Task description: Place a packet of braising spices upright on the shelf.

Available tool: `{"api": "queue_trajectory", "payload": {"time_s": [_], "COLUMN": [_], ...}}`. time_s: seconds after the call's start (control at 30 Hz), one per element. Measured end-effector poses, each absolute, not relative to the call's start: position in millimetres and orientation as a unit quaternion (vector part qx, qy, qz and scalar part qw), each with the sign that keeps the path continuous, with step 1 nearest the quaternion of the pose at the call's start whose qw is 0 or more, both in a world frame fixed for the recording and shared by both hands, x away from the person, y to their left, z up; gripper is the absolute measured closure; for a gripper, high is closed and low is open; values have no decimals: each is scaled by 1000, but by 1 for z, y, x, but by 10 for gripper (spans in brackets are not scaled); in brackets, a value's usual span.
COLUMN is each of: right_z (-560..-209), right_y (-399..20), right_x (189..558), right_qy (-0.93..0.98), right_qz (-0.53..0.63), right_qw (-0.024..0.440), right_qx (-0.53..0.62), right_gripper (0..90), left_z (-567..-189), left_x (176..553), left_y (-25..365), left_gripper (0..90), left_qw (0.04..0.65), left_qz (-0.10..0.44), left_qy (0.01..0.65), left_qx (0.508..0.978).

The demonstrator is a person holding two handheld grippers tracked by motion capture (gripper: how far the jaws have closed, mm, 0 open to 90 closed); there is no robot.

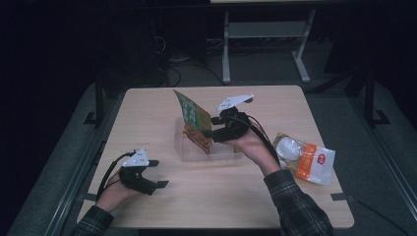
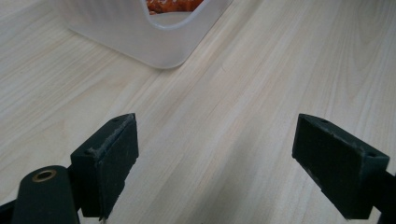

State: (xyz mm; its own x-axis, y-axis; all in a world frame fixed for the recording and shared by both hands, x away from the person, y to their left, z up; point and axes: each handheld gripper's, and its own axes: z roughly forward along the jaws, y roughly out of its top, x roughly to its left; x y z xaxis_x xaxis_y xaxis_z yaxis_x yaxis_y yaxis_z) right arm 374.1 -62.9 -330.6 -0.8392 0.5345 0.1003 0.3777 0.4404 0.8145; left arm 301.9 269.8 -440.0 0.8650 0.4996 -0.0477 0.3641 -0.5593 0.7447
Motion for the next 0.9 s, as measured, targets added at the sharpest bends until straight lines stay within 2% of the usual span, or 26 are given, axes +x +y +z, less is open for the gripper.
{"api": "queue_trajectory", "payload": {"time_s": [0.2, 0.9], "right_z": [-335, -374], "right_y": [-75, -134], "right_x": [360, 301], "right_qy": [847, 849], "right_qz": [455, 456], "right_qw": [94, 90], "right_qx": [260, 252], "right_gripper": [355, 348], "left_z": [-440, -437], "left_x": [300, 291], "left_y": [267, 264], "left_gripper": [138, 136], "left_qw": [393, 404], "left_qz": [89, 95], "left_qy": [237, 256], "left_qx": [884, 873]}}
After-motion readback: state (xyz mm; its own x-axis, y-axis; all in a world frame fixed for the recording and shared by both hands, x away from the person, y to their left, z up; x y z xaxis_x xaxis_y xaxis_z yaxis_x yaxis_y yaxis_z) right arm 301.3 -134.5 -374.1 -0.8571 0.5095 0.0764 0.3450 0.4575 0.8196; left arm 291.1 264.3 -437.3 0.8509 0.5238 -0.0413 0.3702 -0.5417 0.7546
